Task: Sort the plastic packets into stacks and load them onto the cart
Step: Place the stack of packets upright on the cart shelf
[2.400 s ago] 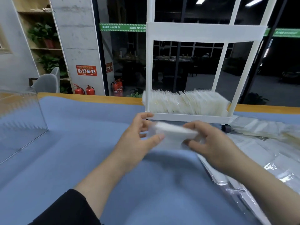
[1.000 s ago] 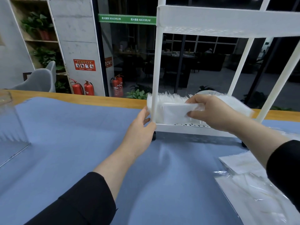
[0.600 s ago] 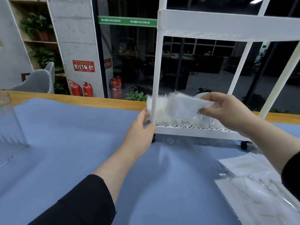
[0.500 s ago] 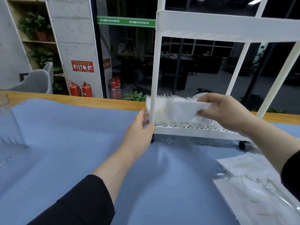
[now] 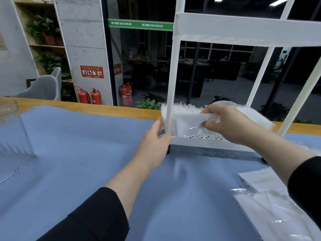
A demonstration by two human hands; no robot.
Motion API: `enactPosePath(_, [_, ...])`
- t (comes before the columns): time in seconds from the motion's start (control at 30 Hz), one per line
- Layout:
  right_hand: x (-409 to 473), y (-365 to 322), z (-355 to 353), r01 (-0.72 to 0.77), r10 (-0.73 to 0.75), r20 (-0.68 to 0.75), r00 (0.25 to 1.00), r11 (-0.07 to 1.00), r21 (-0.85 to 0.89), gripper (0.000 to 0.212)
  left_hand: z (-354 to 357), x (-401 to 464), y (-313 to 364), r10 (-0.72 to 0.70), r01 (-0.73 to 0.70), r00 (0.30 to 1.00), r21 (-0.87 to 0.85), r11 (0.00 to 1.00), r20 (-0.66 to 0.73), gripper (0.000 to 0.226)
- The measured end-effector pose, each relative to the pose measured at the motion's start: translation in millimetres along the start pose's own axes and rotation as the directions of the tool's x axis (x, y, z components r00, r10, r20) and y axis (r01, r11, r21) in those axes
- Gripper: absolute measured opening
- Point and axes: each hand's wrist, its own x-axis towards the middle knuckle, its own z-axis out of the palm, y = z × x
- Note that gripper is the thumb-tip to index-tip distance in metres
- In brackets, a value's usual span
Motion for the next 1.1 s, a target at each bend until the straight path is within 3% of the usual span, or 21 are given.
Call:
enactPosePath(0.23, [-1.0,1.7,3.7,-0.05,0.045,-0.07,0.997,0.996,-0.075,0.012,-0.4,1.0,-1.5,0.017,-0.017,1.0,-0.01,1.0,-0.003,0.055])
enactPosePath(0.53, [-8.5,7.3,13.2,0.014,-0.012,0.033,0.999,0.999,-0.038,0.014,-0.6,2.0,-3.0,0.029,-0.029,0.999,-0.002,1.0,-0.014,0.052])
enactPosePath(0.77, [-6.2,7.5,35.0,0.164,-0.167,0.036,0.985,0.867,-0.471,0.031,-1.3,6.0,-11.1,0.028,-0.028,1.0,0.025,0.999,-0.001,0.061])
enactPosePath(0.9, [-13.0,4.6,44.9,0.172,-0.209,-0.029,0.978,0.87,-0.462,0.045,-0.2,4.0,-7.1,0.022,-0.022,1.0,0.024,0.999,0.002,0.06])
enactPosePath(1.1, [-12.3,-0.8,51.9,0.19,-0.179,0.069,0.981,0.854,-0.484,0.068,1.0,8.1,-15.3,0.044,-0.044,0.999,0.025,0.999,0.003,0.066])
